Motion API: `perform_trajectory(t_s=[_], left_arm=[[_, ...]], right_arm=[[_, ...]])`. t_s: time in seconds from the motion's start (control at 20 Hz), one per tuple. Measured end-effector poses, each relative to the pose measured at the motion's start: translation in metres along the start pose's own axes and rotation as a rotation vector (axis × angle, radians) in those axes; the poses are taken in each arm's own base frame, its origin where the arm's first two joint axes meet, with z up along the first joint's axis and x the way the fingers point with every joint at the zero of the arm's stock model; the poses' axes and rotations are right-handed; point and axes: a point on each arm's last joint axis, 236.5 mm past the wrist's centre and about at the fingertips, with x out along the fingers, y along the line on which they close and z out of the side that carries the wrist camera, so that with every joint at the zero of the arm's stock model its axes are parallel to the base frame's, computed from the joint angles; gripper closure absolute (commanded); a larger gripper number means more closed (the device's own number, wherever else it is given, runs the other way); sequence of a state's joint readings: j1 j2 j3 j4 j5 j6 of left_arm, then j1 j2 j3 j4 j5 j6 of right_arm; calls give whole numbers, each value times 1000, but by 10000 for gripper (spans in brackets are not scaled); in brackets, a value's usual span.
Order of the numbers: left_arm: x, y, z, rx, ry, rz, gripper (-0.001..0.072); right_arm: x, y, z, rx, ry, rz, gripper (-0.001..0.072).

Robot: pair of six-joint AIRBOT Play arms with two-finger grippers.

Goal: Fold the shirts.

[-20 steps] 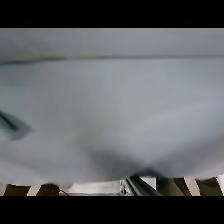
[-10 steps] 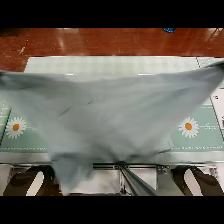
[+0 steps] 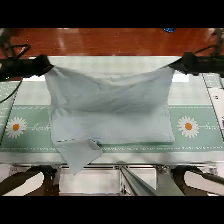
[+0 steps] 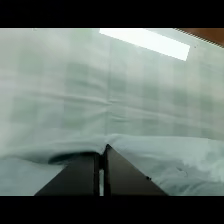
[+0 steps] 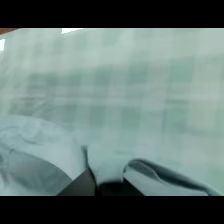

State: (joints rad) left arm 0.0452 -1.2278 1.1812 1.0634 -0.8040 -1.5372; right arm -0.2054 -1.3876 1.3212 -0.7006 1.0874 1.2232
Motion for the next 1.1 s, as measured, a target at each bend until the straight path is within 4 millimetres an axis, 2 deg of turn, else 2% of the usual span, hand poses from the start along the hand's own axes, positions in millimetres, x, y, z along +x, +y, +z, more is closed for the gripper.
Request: perform_trajectory(t_s=[0.1, 0.2, 0.35, 0.45, 0.55, 0.8, 0.95, 1.1], left_arm=[[28, 4, 5, -19, 40, 1, 685], [46, 6, 2, -52, 95, 1, 683], [56, 8, -15, -95, 197, 4, 684], [53, 12, -35, -67, 298, 8, 684], [44, 23, -64, -21, 424, 37, 684], [18, 64, -135, 46, 694, 156, 684], [9, 85, -162, 51, 783, 218, 684], [3, 97, -178, 40, 836, 254, 684]], right_arm=[[29, -19, 16, 45, 14, -2, 692], [50, -30, 24, 81, 39, 6, 692], [62, -37, 20, 96, 100, 11, 692], [61, -44, 4, 66, 180, -16, 692], [55, -64, -21, 25, 289, -91, 693], [39, -100, -82, 48, 508, -205, 693], [35, -114, -118, 92, 607, -232, 692], [34, -123, -143, 122, 666, -247, 692]])
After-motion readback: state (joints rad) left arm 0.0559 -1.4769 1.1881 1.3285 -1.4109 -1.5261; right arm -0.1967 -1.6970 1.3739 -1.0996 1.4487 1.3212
